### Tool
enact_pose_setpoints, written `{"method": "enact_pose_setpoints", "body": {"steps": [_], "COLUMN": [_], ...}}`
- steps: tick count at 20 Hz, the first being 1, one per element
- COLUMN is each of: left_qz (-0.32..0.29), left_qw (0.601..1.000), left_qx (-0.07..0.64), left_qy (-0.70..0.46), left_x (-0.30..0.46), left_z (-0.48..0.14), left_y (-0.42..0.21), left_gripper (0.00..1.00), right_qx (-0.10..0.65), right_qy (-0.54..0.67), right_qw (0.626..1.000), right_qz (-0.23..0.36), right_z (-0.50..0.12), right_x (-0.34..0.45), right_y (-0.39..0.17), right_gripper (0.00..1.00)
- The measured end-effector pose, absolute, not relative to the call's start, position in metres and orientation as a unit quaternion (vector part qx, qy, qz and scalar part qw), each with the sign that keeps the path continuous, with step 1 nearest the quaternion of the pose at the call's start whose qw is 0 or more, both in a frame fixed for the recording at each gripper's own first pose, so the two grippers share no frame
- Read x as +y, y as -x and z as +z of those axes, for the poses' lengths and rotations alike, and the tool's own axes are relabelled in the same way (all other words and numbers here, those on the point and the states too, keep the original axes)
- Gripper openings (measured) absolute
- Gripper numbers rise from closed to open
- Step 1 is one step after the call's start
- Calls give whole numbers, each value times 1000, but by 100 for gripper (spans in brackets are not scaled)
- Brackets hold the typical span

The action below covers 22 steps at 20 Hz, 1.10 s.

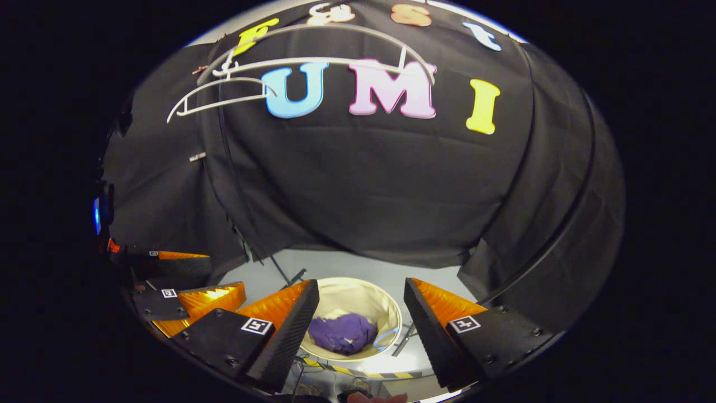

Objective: Grasp the clothes on the hanger with both hands and then place them into the laundry hamper below.

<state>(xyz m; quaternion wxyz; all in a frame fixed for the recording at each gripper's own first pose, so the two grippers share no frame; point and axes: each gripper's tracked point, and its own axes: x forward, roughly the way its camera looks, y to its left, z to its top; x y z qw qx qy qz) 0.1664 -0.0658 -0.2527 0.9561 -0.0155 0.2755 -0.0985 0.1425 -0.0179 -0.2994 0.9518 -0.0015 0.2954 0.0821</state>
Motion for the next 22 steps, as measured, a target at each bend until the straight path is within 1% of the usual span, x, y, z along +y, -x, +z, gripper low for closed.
{"method": "enact_pose_setpoints", "body": {"steps": [5,7,8,11,12,13,14,15,16,17,18,20,22], "left_qz": [-97,-91,-85,-57,-44,-35,-30,-27,-23,-19,-15,-9,-8], "left_qw": [979,985,987,994,996,997,998,999,999,999,999,999,999], "left_qx": [177,144,130,83,69,56,42,28,12,-2,-12,-27,-38], "left_qy": [15,25,31,32,29,28,31,35,38,39,39,39,35], "left_x": [-50,-40,-34,-12,-3,3,6,10,15,21,27,36,43], "left_z": [-161,-125,-108,-62,-50,-39,-29,-17,-5,7,13,25,32], "left_y": [-134,-118,-111,-90,-85,-79,-74,-67,-59,-52,-46,-33,-23], "left_gripper": [96,98,96,96,94,96,94,94,96,94,96,96,95], "right_qx": [199,165,147,95,84,80,77,72,64,55,49,37,22], "right_qy": [4,13,16,10,4,-4,-13,-21,-24,-24,-21,-22,-17], "right_qw": [978,985,988,995,996,997,997,997,998,998,999,999,1000], "right_qz": [54,46,41,24,18,13,9,8,6,5,3,2,2], "right_z": [-205,-171,-153,-103,-90,-82,-75,-65,-56,-48,-41,-28,-15], "right_x": [-12,-8,-6,-4,-1,1,4,9,11,13,15,20,22], "right_y": [-120,-110,-105,-86,-80,-74,-69,-62,-56,-51,-47,-37,-27], "right_gripper": [98,98,98,98,98,98,100,98,98,95,98,100,94]}}
